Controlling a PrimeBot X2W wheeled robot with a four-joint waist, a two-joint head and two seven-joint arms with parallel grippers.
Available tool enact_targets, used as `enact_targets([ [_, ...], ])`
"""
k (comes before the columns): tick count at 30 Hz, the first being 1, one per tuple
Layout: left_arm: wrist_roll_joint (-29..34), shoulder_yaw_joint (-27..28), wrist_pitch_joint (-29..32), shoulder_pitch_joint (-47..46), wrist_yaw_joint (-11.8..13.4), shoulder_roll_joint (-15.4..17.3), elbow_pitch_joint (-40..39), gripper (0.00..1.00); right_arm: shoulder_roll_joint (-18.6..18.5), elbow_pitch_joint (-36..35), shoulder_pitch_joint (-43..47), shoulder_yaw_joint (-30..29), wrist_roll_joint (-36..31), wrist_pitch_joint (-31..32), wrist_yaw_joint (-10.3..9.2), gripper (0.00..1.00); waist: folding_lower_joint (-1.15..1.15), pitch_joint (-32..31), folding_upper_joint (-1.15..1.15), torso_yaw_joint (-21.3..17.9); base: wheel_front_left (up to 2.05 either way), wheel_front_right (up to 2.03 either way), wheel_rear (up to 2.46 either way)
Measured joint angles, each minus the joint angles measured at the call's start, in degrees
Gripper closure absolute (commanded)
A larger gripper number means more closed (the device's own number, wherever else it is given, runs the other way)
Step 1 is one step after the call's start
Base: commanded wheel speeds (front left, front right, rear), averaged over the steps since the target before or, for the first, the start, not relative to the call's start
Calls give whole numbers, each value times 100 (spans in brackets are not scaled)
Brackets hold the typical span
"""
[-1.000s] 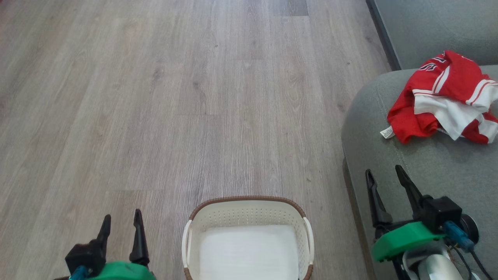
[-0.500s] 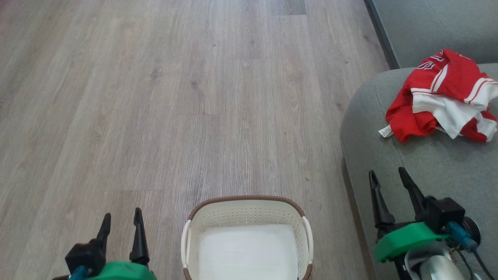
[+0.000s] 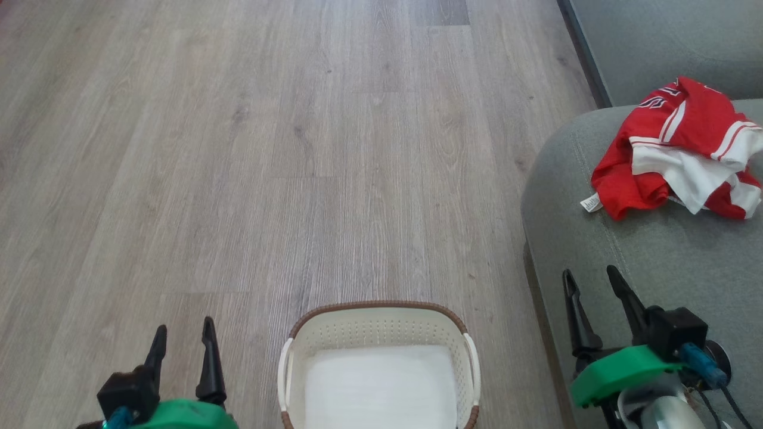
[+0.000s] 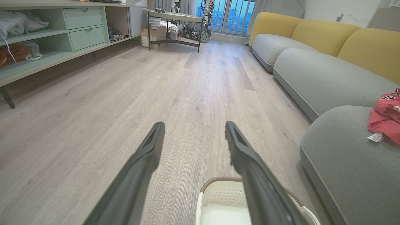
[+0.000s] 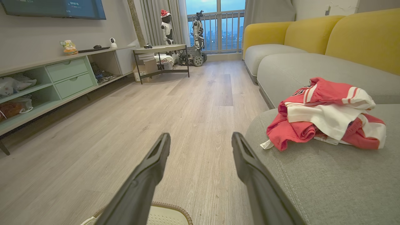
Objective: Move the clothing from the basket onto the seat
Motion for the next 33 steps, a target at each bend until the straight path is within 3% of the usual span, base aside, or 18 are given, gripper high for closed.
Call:
enact_targets([
  [14, 25, 23, 0, 0, -149, -91, 69, 0, 1, 125, 0, 25, 38, 0, 0, 0, 0, -11, 0, 10, 0, 0, 0],
  [15, 25, 30, 0, 0, -158, -93, 67, 100, 1, 130, 0, 25, 38, 0, 0, 100, 0, -10, 0, 11, 0, 0, 0],
  [22, -13, -1, 18, 232, -194, -189, 634, 100, 1, 737, 338, 35, 55, 41, 0, 100, 0, -6, 0, 10, 0, 0, 0],
  [33, -632, 53, 204, 218, -303, -225, 678, 100, 1, 714, 388, -22, 776, 192, 0, 100, 0, 32, 0, -7, 0, 0, 0],
])
